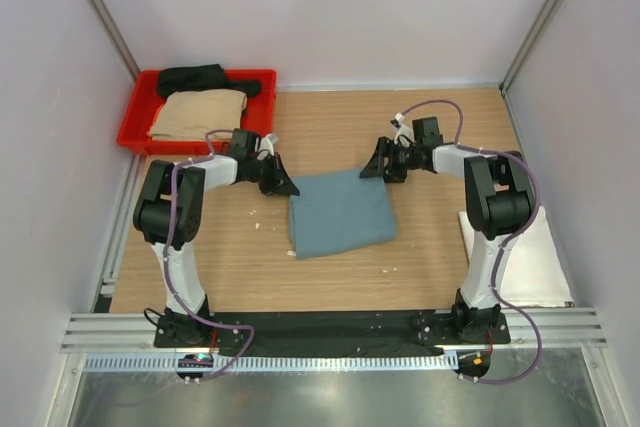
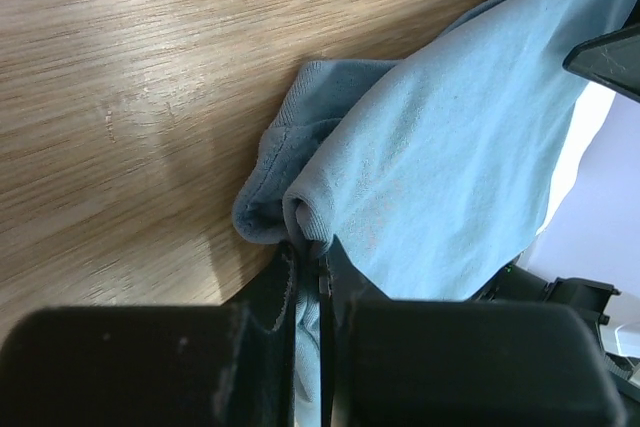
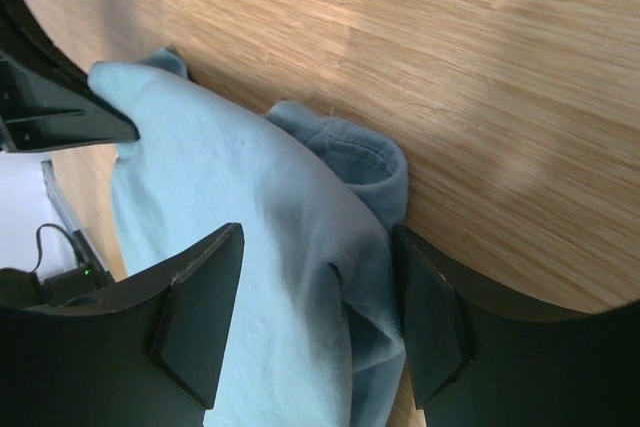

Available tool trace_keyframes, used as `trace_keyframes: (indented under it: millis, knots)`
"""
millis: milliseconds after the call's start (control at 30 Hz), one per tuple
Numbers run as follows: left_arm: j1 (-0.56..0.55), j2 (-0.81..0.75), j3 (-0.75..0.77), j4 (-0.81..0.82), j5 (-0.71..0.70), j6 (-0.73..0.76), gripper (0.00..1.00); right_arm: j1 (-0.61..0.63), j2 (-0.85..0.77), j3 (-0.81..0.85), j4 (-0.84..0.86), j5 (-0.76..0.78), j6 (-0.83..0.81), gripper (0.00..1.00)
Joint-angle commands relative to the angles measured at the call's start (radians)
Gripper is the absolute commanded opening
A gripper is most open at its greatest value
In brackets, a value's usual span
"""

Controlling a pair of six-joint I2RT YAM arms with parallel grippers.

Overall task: Fold and stack the t-shirts
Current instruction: Neatly place the folded tshirt to the corner

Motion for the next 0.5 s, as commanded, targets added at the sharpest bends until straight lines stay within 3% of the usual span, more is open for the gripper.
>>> trace_keyframes:
  millis: [0, 67, 167, 467]
  knots:
    - [0.005, 0.007, 0.042, 0.02, 0.033, 0.024, 0.0, 0.009, 0.037, 0.003, 0.04, -0.072, -0.012, 0.67]
    - [0.005, 0.009, 0.041, 0.02, 0.034, 0.025, 0.0, 0.012, 0.066, 0.009, 0.044, -0.078, -0.002, 0.66]
    - [0.005, 0.012, 0.044, 0.017, 0.036, 0.025, 0.0, 0.018, 0.091, 0.016, 0.061, -0.106, 0.011, 0.56]
    - [0.005, 0.018, 0.061, 0.008, 0.03, 0.027, 0.0, 0.027, 0.07, -0.011, 0.103, -0.137, 0.03, 0.07]
